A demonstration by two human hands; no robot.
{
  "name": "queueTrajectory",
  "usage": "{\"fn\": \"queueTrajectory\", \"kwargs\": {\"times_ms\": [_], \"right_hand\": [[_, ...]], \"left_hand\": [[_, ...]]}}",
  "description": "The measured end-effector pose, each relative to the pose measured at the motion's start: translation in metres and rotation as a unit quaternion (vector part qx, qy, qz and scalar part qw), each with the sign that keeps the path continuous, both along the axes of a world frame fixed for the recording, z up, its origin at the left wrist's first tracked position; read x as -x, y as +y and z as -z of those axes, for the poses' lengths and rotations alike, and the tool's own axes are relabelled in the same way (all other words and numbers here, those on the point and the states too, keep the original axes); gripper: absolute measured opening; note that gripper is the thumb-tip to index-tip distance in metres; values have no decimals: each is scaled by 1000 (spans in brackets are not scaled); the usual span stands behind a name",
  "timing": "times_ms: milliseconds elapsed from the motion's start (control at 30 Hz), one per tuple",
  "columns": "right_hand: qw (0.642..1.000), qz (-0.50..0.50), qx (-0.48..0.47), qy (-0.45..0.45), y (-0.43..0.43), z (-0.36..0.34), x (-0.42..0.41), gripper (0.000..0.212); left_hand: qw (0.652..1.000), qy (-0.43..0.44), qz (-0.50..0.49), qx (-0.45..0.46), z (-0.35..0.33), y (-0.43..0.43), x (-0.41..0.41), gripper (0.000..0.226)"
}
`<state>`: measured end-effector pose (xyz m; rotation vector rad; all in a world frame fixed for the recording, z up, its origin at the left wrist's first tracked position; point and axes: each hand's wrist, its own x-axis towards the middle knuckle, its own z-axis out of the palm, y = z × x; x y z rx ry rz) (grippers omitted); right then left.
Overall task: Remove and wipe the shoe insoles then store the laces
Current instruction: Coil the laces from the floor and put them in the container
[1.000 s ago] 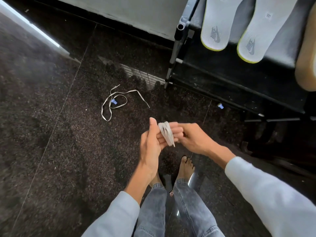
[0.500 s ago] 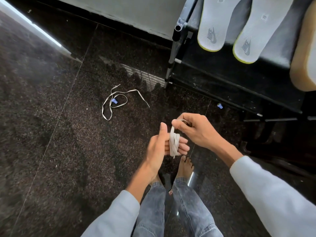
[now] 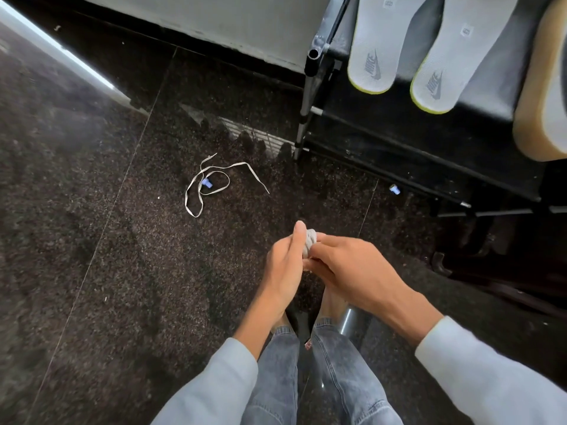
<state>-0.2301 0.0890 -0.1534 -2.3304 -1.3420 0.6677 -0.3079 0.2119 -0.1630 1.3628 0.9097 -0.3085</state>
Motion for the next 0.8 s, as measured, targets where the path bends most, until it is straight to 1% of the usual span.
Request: {"fn": "queueTrajectory", "kwargs": {"times_ms": [100,167,233,300,367,400,433,467,567,667,800], "right_hand": [[997,33,-44,-57,0,2,-5,38],[993,78,-66,-64,-2,2,-4,33],[986,144,-77,-19,-5,2,-2,31],[975,199,-86,47,-8,3,-1,45],[969,196,-97,113,-13,1,-6,63],[966,182,-104,151,-15,-2,-9,66],[961,168,-116,188,-17,-6,-13,63],[953,160,-127,223,-19,-9,-15,56],[914,189,-163,319,-26,-26,-17,38],[891,249,-210,316,-31,-44,-13,32],[878,316,-231,274,-43,-59,-11,34]], "left_hand": [[1000,14,6,-8,-1,-4,0,58],[1000,6,14,-10,-1,-6,0,59],[1000,5,27,-10,-5,-7,-1,63],[999,6,42,-12,-10,-6,-3,67],[997,11,72,-31,-15,-6,-5,72],[995,12,90,-44,-19,-7,-7,73],[993,11,105,-54,-23,-8,-9,74],[991,9,117,-60,-28,-9,-10,76],[988,-6,129,-86,-46,-17,-21,77],[987,-27,109,-114,-66,-28,-33,68],[982,-41,115,-146,-90,-41,-48,59]]}}
